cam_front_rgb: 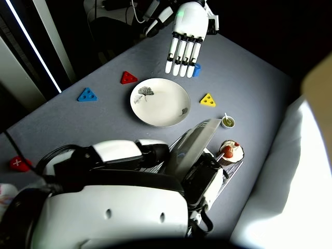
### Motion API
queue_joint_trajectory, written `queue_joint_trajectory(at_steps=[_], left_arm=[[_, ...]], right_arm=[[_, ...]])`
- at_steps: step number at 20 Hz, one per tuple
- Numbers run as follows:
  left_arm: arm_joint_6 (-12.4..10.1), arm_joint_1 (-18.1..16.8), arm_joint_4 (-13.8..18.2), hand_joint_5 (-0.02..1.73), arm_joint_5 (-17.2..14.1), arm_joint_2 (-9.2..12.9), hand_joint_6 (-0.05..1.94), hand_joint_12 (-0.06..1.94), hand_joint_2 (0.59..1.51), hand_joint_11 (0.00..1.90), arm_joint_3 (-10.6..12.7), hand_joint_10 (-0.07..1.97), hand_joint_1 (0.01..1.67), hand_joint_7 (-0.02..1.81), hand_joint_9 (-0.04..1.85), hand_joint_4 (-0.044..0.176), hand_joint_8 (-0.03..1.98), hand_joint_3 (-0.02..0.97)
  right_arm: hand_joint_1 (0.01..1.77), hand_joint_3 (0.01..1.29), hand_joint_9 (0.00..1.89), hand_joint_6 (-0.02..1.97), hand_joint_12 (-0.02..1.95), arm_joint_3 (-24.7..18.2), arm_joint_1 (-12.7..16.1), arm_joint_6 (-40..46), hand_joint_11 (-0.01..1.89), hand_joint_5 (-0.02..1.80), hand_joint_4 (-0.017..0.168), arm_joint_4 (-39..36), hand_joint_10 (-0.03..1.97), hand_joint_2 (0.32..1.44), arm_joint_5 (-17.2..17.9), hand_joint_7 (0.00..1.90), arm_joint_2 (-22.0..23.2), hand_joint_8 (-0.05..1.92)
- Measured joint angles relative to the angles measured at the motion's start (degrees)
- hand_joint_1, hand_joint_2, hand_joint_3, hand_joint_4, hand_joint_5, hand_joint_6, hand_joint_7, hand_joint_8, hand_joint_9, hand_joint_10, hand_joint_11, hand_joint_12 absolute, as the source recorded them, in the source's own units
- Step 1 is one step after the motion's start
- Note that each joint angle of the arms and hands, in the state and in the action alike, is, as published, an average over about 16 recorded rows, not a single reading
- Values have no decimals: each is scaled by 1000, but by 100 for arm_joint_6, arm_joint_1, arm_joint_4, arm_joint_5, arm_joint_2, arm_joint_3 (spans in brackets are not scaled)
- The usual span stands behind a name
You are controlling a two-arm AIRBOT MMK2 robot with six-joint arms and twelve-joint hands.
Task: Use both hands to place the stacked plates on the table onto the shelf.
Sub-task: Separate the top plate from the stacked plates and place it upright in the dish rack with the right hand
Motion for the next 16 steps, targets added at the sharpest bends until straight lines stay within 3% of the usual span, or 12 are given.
queue_joint_trajectory(at_steps=[5, 16], left_arm=[[0, 45, 45, 36, -28, -88, 11, 9, 964, 32, -44, 11, 107, 48, 37, -1, 13, -4], [1, 108, 96, 41, -24, -193, 11, 8, 961, 36, -42, 11, 135, 60, 51, -2, 13, -4]], right_arm=[[1489, 13, 1078, 1022, 1368, 185, -173, -126, 956, 873, -8, 69, 763, 954, 176, 1048, -86, 626], [1489, 13, 1098, 1009, 1303, 508, -516, -368, 987, 874, -8, 382, 716, 954, 219, 1074, -379, 569]])
